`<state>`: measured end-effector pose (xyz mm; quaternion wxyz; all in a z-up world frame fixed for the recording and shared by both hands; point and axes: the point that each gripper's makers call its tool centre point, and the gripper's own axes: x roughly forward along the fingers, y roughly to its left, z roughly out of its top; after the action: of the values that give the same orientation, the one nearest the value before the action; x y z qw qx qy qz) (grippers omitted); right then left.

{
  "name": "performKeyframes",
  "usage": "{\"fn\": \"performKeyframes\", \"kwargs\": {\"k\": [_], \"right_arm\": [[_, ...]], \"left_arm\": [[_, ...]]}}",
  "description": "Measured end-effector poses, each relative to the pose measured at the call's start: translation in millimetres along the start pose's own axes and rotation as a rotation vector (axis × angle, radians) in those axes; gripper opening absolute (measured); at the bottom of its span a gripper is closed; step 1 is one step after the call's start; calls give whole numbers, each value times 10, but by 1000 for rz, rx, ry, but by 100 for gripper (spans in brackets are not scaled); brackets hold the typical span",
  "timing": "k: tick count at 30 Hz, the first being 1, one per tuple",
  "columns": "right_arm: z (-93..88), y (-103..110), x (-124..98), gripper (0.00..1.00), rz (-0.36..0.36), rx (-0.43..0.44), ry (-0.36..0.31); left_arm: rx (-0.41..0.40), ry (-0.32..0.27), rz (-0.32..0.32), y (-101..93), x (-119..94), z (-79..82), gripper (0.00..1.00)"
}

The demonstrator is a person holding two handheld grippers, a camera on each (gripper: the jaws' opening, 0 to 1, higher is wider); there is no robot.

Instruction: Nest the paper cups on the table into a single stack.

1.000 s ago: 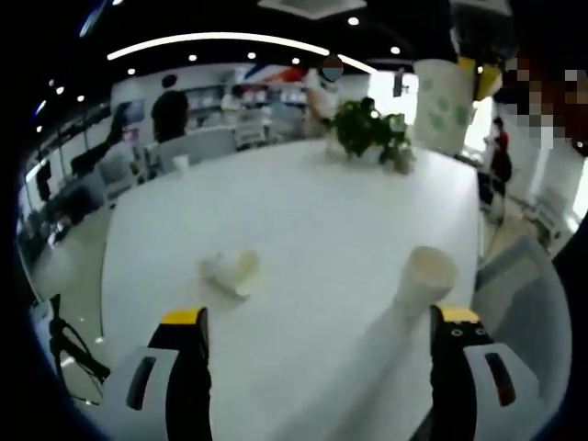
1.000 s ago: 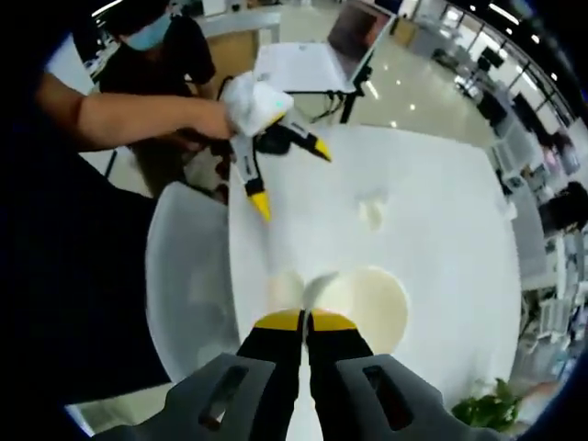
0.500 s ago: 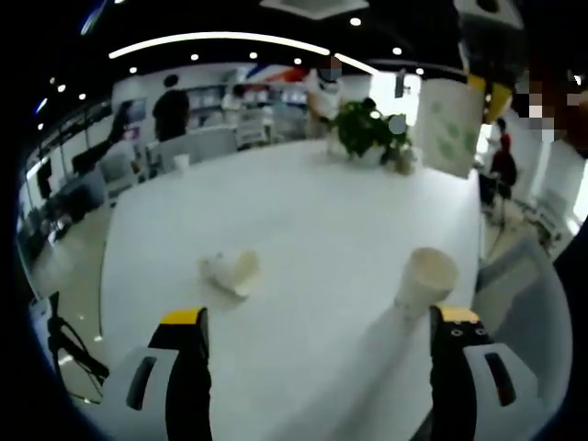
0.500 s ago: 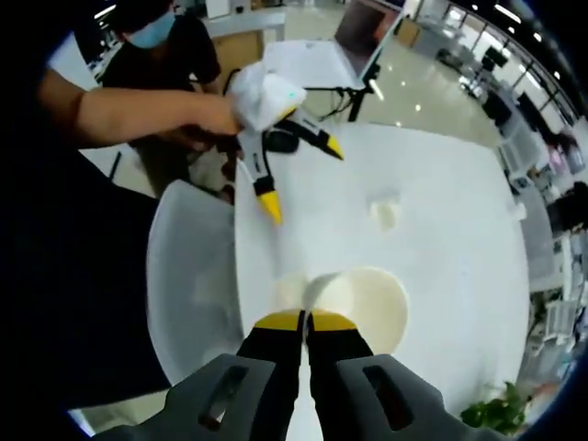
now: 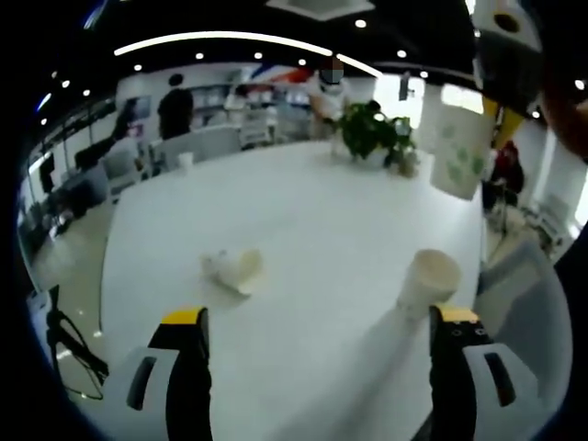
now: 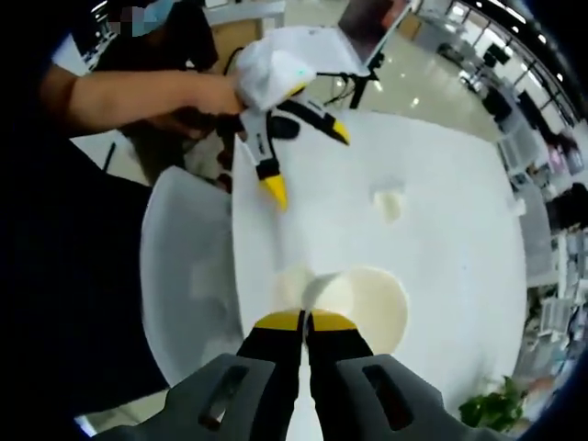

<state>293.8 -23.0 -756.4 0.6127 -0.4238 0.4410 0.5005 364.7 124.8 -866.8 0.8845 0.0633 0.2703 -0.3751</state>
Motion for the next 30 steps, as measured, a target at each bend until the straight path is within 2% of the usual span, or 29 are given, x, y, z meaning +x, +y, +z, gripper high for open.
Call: {"fn": "performKeyframes", "kwargs": {"k": [18,30], "right_arm": [[-71,120,285,0,10,37,-3],[-77,206,387,0,28,47,4]], "left_arm": [[10,23,-15,-61,16,-80,96],[0,28,-11,-53,-9,-135,95]]}}
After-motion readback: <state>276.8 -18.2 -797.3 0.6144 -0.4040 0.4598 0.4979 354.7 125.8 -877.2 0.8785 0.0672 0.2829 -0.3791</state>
